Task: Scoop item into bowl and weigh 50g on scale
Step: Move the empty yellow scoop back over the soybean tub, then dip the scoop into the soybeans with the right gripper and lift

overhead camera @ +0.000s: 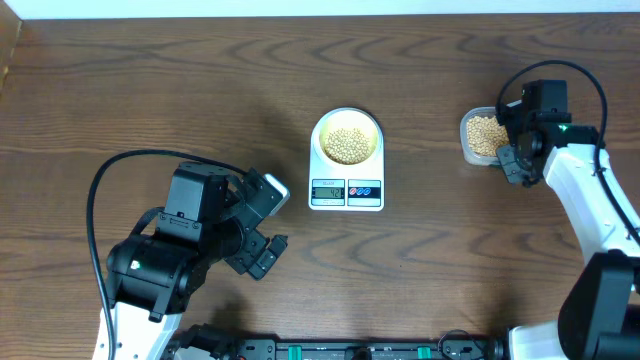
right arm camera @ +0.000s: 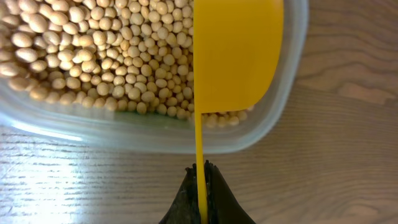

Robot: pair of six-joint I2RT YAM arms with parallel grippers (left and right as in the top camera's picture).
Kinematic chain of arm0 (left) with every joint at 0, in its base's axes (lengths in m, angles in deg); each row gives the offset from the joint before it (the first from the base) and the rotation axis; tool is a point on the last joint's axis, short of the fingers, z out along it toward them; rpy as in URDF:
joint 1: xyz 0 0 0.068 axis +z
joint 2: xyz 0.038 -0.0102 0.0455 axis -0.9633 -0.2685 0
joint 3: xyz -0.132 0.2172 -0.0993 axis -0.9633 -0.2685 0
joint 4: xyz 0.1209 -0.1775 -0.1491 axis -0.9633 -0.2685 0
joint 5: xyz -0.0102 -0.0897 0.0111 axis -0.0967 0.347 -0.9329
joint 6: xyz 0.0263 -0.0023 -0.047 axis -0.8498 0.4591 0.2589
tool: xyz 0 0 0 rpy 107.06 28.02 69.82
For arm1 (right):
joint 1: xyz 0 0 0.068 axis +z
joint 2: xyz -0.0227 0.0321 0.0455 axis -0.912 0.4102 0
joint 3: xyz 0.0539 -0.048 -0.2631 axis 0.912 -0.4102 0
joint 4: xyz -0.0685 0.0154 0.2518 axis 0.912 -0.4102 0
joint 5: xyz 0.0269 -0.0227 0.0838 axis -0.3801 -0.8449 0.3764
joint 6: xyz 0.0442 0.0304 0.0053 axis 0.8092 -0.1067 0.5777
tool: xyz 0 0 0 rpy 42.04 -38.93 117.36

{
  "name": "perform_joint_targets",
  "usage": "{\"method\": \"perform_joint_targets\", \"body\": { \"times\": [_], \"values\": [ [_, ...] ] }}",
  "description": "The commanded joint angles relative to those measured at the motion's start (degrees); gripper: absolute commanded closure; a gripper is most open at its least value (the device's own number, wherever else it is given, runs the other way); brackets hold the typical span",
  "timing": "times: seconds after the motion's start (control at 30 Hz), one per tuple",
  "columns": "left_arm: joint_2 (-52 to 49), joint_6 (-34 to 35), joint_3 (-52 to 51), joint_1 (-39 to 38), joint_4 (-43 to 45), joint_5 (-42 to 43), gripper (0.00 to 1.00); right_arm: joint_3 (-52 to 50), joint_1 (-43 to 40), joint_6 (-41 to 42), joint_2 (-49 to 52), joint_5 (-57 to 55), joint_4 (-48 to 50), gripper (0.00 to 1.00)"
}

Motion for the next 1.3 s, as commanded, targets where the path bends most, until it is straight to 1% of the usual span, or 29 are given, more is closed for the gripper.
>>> {"method": "perform_joint_targets", "body": {
  "times": [0.0,0.13,0.3,0.7,0.83,0.97,1.17,1.27],
  "values": [
    [-0.11,-0.33,1.81,0.35,-0.13,-0.37,0.02,1.09,0.04,0.48,2.6,-1.01,0.9,0.99],
    [-0.09,-0.33,1.81,0.35,-0.13,-0.37,0.02,1.2,0.04,0.44,3.58,0.42,1.53,0.99],
    [-0.11,-0.33,1.81,0.35,-0.13,-0.37,0.02,1.64,0.11,0.04,3.56,8.24,1.51,0.99],
    [-0.11,-0.33,1.81,0.35,-0.13,-0.37,0.02,1.64,0.09,0.76,3.56,18.91,1.09,0.99],
    [-0.11,-0.33,1.81,0.35,-0.13,-0.37,0.02,1.64,0.09,1.95,3.56,19.12,1.05,0.99],
    [-0.11,-0.31,1.81,0.35,-0.13,-0.37,0.02,2.49,-0.02,4.46,3.56,15.34,0.7,0.99],
    [-0.11,-0.33,1.81,0.35,-0.13,-0.37,0.02,11.65,-0.5,4.61,3.61,13.99,-9.38,0.99],
    [-0.11,-0.31,1.81,0.35,-0.13,-0.37,0.02,13.7,-0.61,4.61,3.61,13.81,-11.21,0.99]
  ]
}}
